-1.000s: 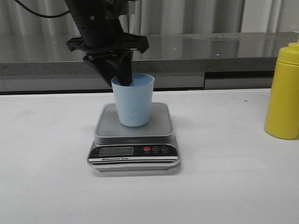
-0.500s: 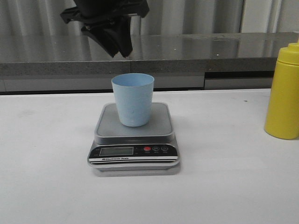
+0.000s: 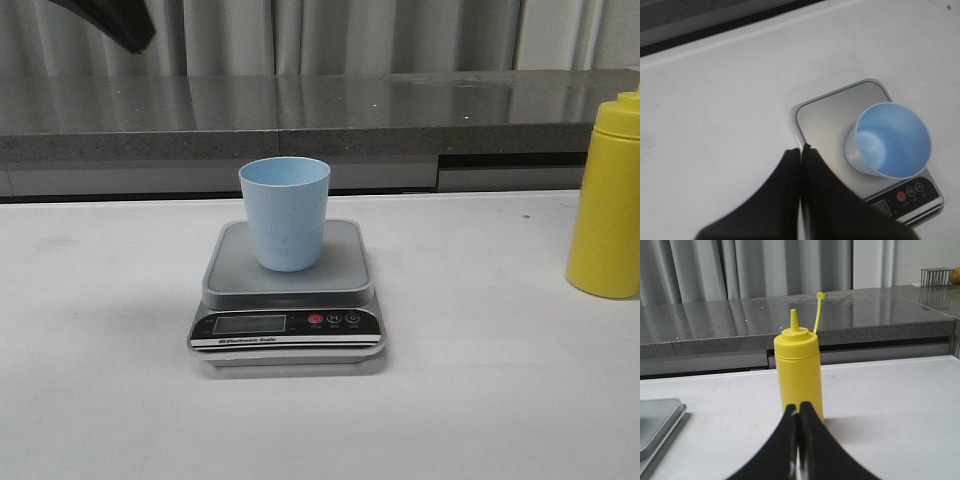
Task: Pour seasoning into cup on scale with both arms
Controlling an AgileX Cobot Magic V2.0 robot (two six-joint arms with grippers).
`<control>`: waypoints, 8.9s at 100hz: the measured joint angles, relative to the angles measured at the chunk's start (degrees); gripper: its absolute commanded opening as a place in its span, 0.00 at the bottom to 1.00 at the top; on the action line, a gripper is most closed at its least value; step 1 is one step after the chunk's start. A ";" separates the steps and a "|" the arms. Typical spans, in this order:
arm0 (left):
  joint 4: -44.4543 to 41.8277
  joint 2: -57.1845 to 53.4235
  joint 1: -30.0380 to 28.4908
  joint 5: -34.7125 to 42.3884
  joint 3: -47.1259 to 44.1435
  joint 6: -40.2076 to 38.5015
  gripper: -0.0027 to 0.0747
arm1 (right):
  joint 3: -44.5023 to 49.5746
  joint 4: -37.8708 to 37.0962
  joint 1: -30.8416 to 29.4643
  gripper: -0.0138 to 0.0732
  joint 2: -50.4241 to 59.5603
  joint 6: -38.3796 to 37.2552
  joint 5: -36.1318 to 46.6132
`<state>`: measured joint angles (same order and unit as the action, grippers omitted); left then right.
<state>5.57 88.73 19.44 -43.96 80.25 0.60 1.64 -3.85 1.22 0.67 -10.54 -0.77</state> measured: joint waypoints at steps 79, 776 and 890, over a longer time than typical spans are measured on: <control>-0.21 -50.24 -10.29 15.07 -43.57 -3.68 0.01 | 0.00 0.08 0.00 0.08 0.00 0.03 0.00; -0.40 -78.38 -10.29 18.58 -62.55 -3.68 0.01 | -79.88 -86.94 44.75 0.45 -110.36 22.61 -54.21; -0.40 -78.38 -10.29 18.58 -62.55 -3.68 0.01 | -66.48 -28.92 4.85 0.36 -93.05 -8.95 -11.50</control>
<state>5.17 10.36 9.15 -25.39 17.70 -3.08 -64.83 -32.77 6.07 -92.38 -19.48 -12.28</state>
